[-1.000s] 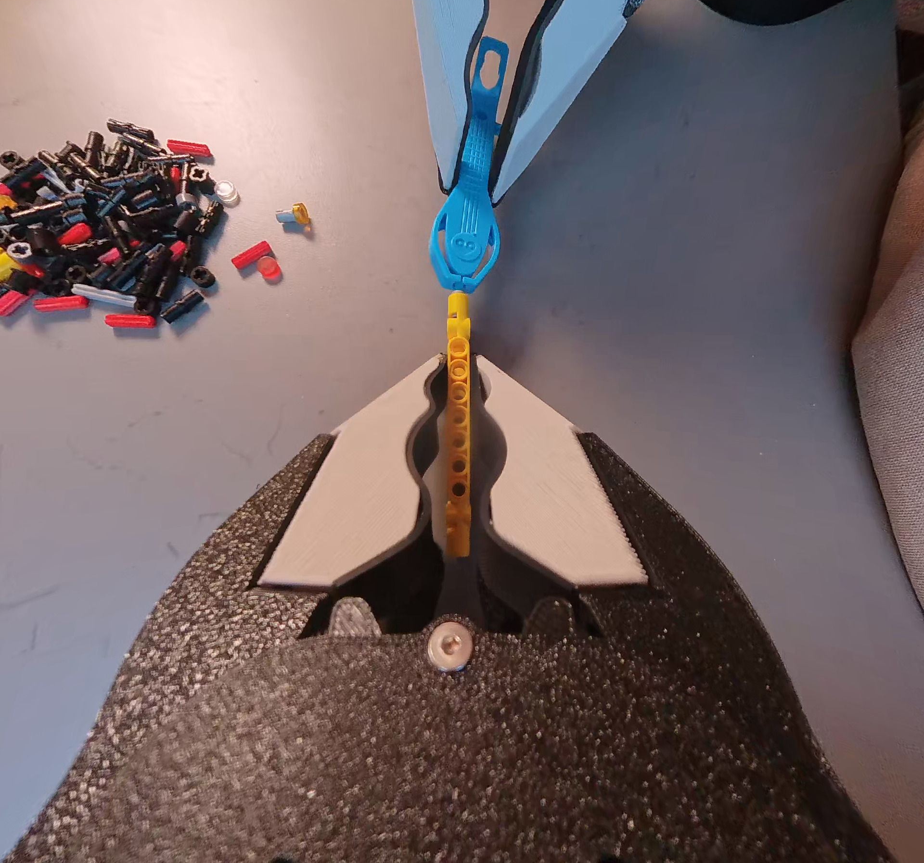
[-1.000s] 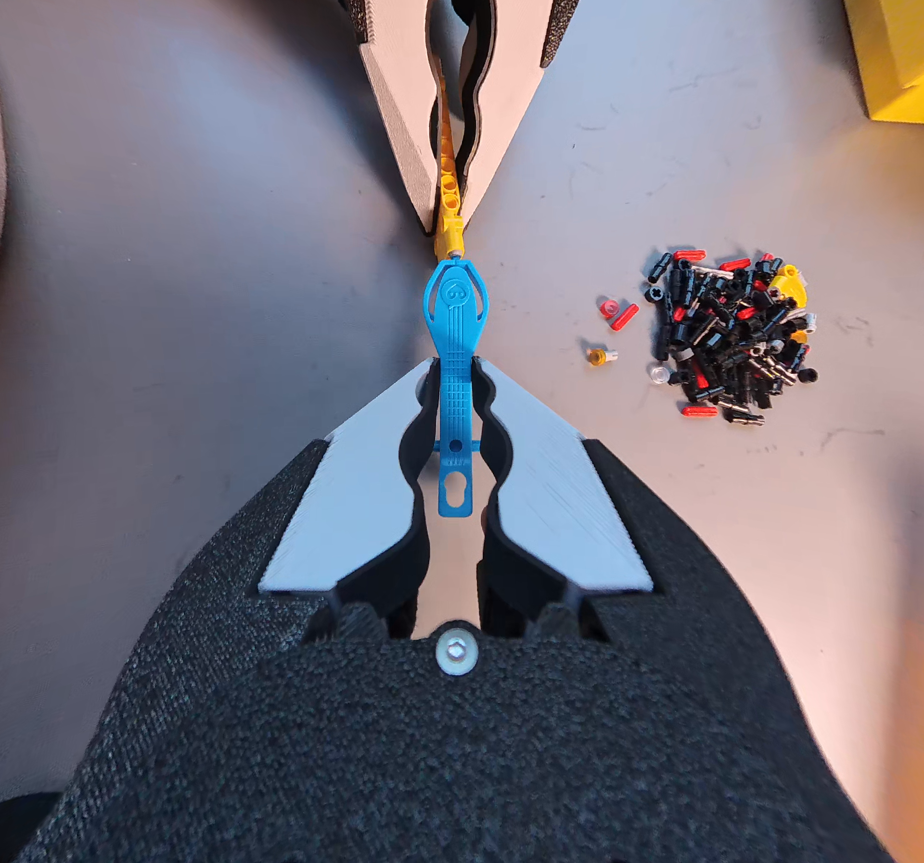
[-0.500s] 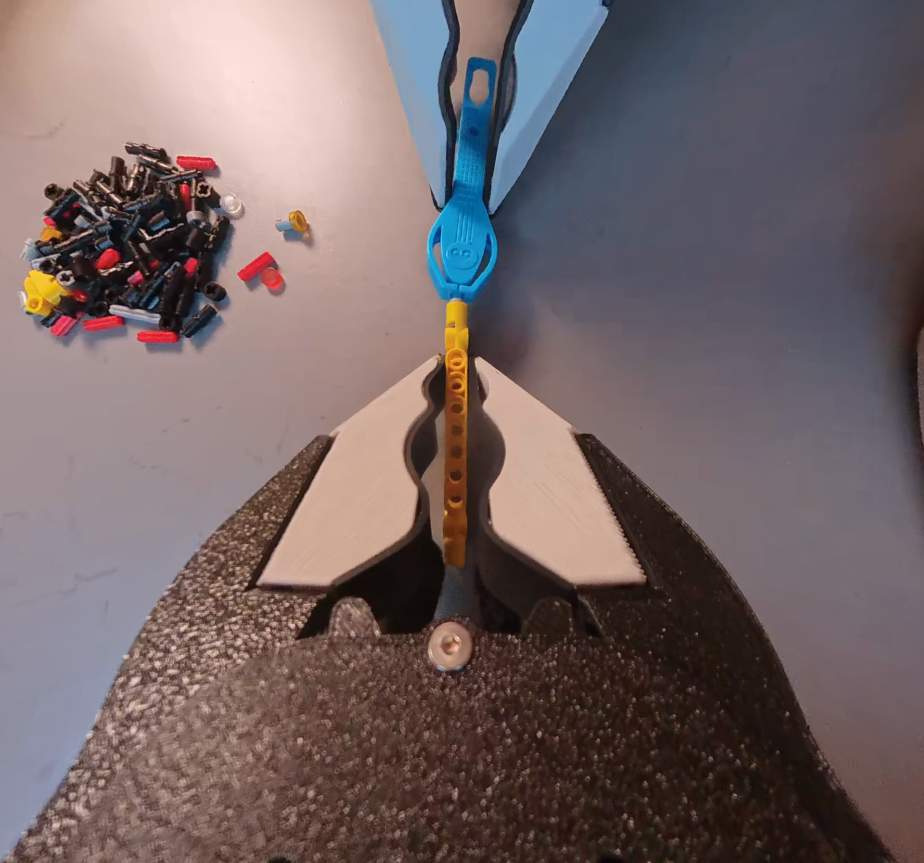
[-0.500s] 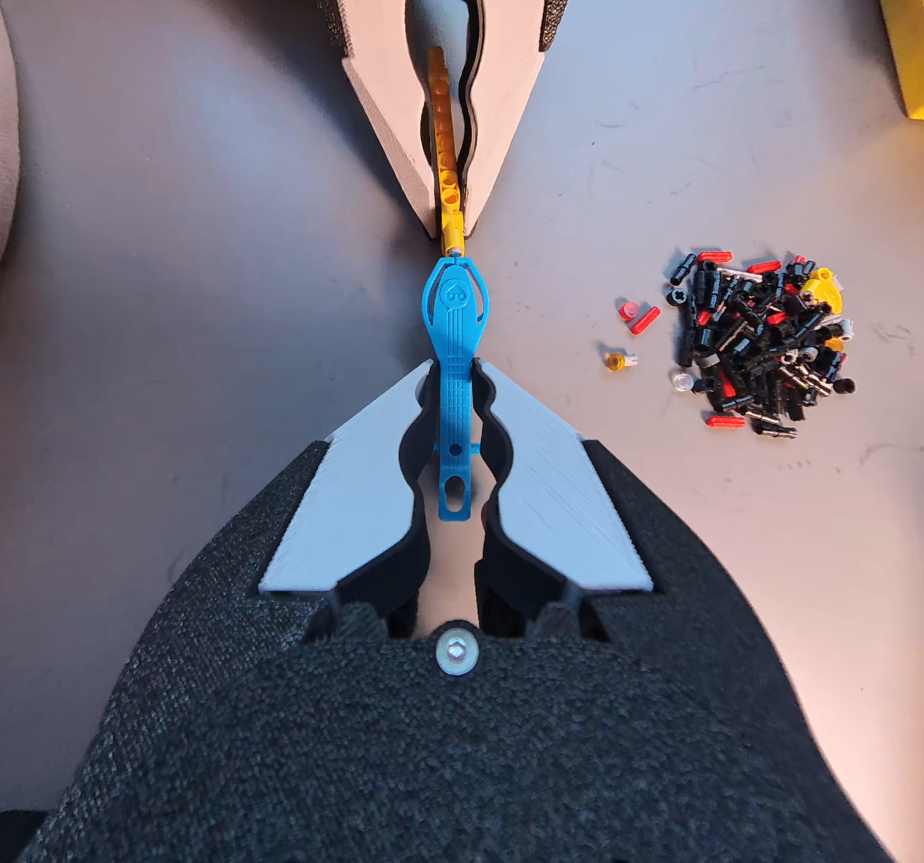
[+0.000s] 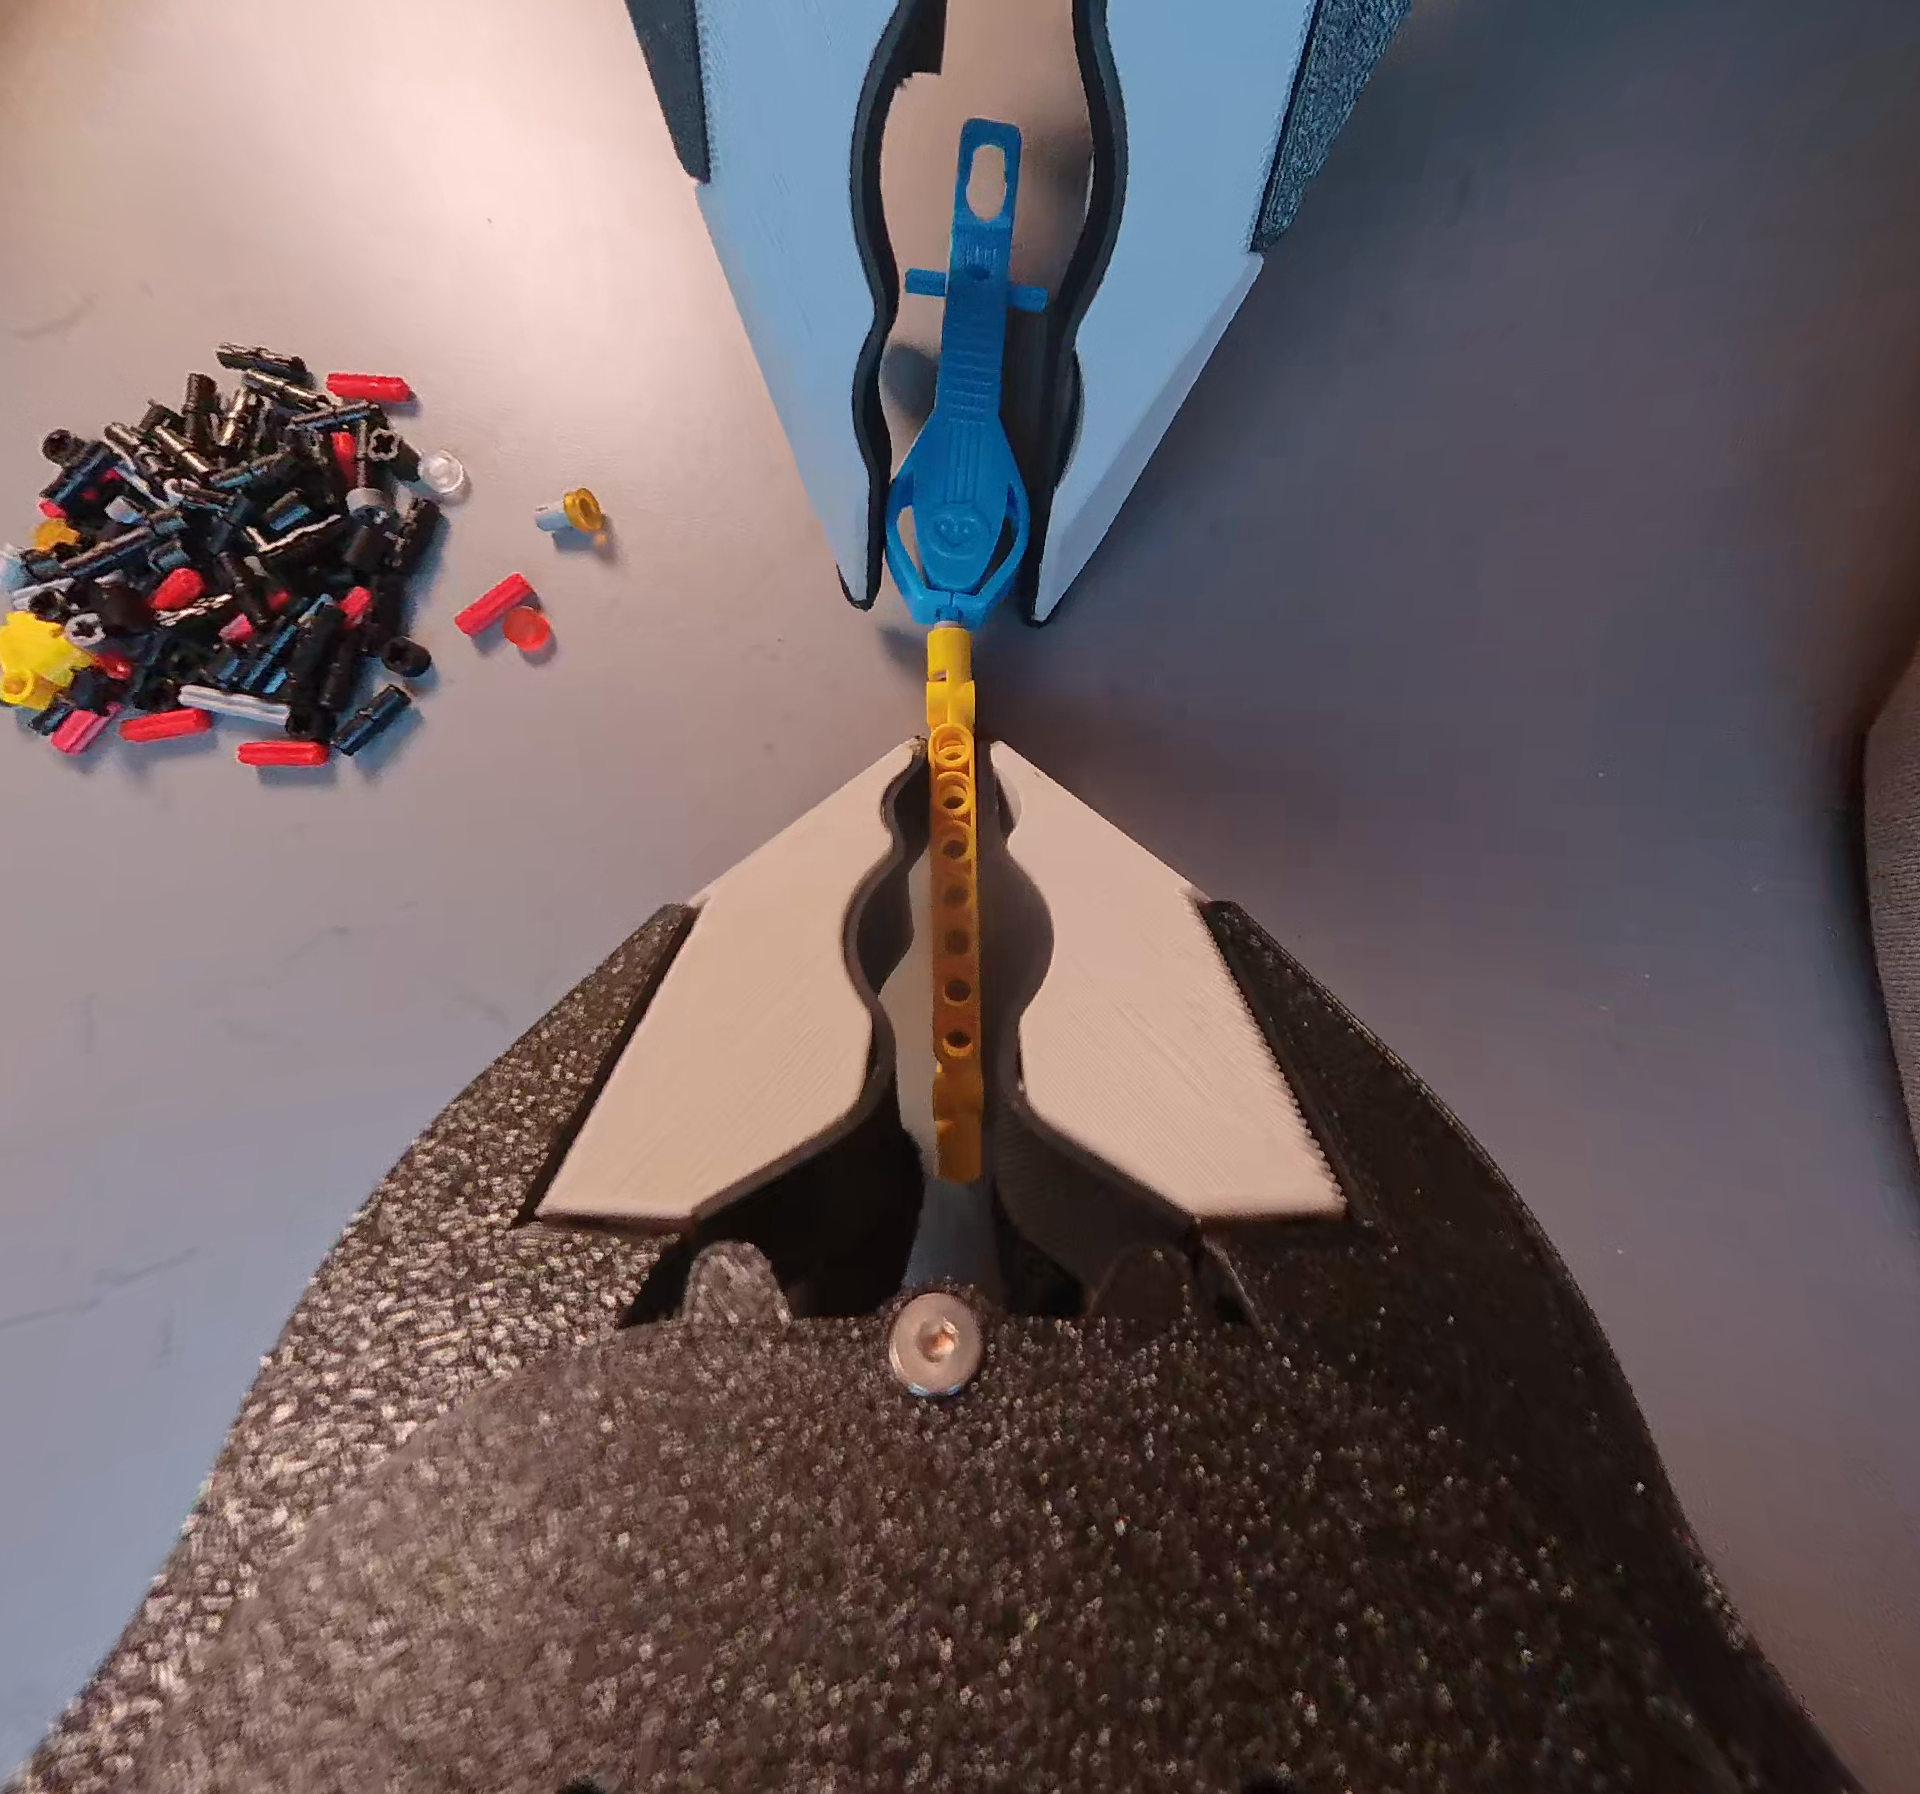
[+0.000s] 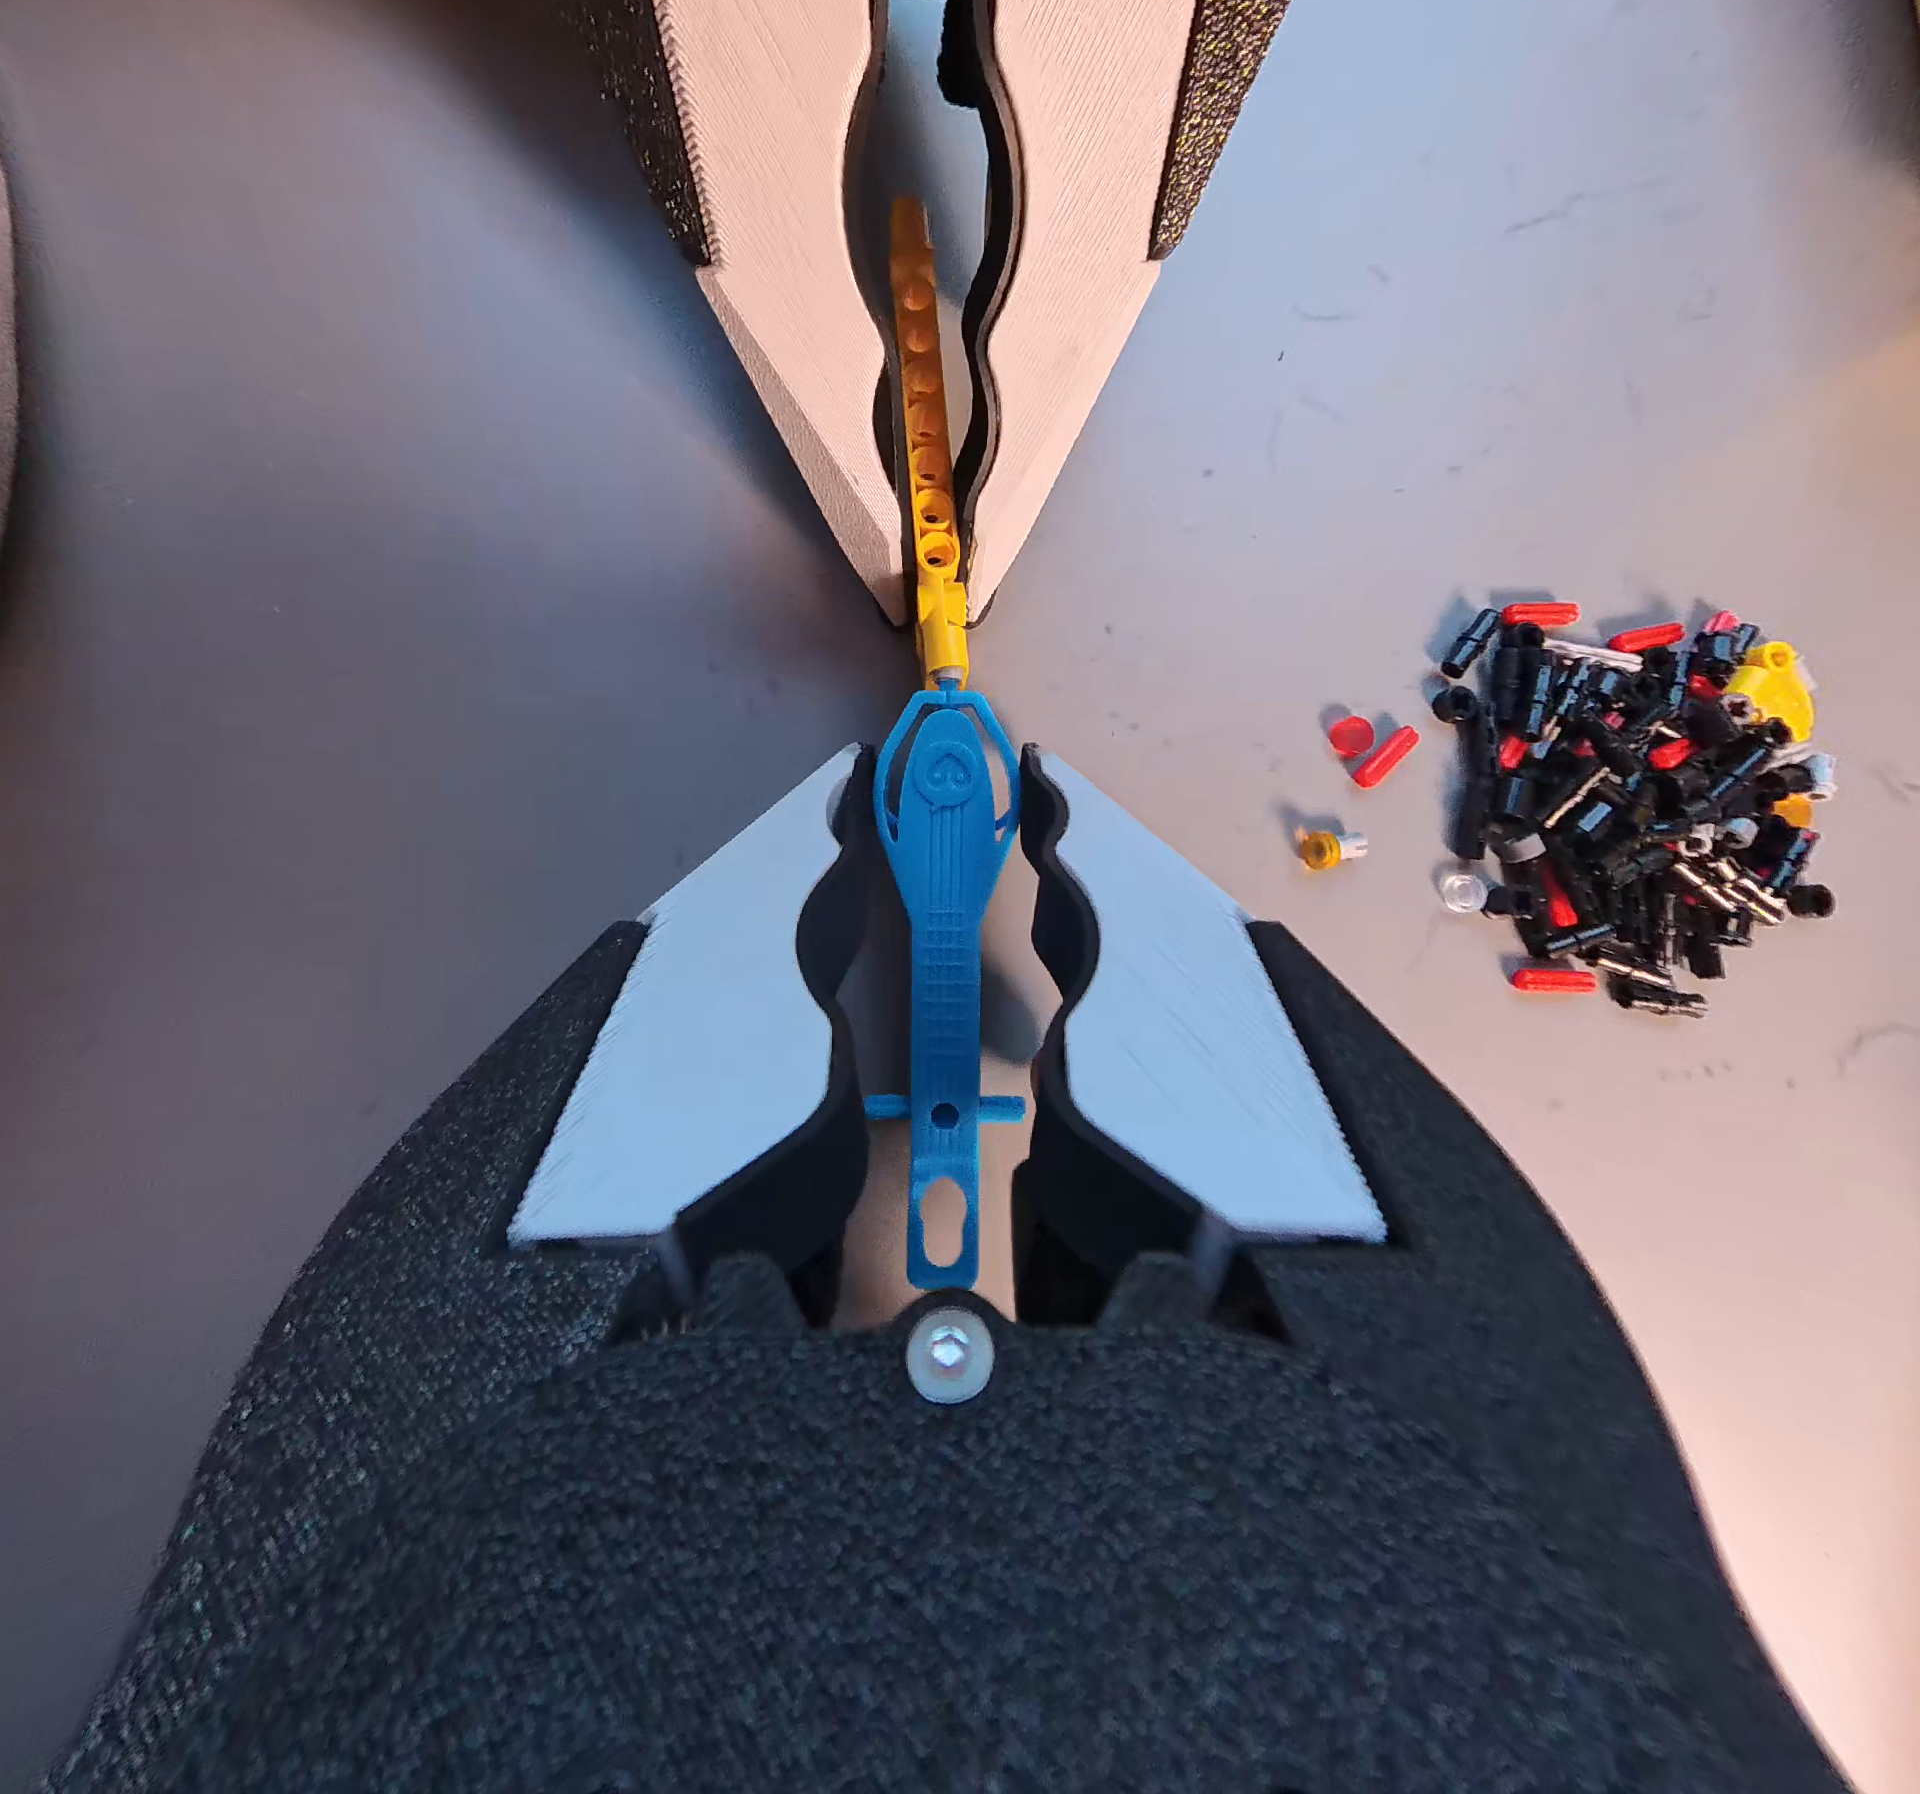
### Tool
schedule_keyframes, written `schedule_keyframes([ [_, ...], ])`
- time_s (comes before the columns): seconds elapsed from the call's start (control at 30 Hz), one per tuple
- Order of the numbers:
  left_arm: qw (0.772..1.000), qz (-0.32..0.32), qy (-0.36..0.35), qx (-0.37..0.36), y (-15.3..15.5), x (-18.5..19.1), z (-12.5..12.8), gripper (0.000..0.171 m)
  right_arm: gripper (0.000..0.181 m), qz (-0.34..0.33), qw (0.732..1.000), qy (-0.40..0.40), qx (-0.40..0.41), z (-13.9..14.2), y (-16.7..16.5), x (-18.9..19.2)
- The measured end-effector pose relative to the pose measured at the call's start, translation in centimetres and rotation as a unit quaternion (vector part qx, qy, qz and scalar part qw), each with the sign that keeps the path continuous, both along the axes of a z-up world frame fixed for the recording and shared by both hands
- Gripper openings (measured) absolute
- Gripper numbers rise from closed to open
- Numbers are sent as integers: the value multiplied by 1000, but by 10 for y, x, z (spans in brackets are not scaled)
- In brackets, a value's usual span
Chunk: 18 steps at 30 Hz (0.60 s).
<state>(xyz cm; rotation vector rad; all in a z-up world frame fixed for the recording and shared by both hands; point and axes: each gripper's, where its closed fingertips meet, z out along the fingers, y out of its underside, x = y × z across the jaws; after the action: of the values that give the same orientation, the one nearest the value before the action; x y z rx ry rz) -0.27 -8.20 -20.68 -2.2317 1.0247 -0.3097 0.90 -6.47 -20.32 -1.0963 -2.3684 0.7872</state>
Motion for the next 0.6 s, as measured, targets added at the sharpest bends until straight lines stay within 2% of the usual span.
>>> schedule_keyframes([
  [0.33, 992, 47, -116, -20, 6, -6, 7, 5, 25, -69, 987, 58, -132, 15, 4, -15],
  [0.47, 974, 69, -218, -6, 15, -3, 35, 6, 26, -98, 960, 104, -239, 44, 7, -23],
  [0.6, 975, 77, -209, 27, 20, -5, 44, 6, 26, -110, 953, 111, -260, 48, 7, -27],
])
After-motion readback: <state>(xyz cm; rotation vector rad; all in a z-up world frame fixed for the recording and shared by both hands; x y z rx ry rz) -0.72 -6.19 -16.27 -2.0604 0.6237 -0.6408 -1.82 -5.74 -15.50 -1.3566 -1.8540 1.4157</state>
